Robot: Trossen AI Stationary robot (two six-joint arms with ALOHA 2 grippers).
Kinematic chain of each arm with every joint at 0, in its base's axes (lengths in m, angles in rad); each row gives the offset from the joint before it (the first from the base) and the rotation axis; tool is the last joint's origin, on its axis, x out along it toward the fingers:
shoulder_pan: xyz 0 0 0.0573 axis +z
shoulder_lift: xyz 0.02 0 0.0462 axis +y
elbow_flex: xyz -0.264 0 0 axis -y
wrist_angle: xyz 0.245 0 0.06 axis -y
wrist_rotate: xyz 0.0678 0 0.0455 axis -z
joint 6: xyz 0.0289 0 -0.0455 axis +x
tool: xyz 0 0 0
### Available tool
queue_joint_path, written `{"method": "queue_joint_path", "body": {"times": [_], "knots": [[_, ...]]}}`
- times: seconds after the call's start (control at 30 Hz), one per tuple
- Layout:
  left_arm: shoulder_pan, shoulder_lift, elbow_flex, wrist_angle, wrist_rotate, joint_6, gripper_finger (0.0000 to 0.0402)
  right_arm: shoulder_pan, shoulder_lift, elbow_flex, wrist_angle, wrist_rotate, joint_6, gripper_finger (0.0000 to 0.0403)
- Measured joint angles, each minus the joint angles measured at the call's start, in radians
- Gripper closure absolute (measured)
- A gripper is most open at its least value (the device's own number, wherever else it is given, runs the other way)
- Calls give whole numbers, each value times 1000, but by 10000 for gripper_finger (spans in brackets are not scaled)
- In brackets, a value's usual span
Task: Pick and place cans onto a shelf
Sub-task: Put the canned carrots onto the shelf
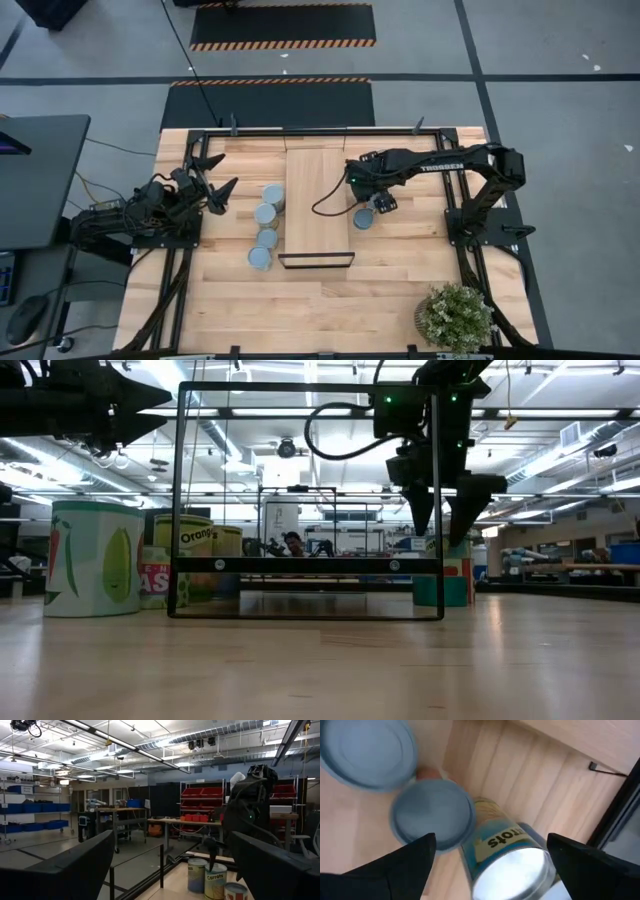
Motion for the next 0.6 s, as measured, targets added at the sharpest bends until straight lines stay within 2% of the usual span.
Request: {"method": "queue_joint_path", "body": {"times": [0.37,0.6], "knots": [[0,0,0,0,0,0,6,-28,-2,-17,-38,8,-70,26],[0,0,0,0,0,-1,6,-54,-2,-22,-44,6,-195,27]]}}
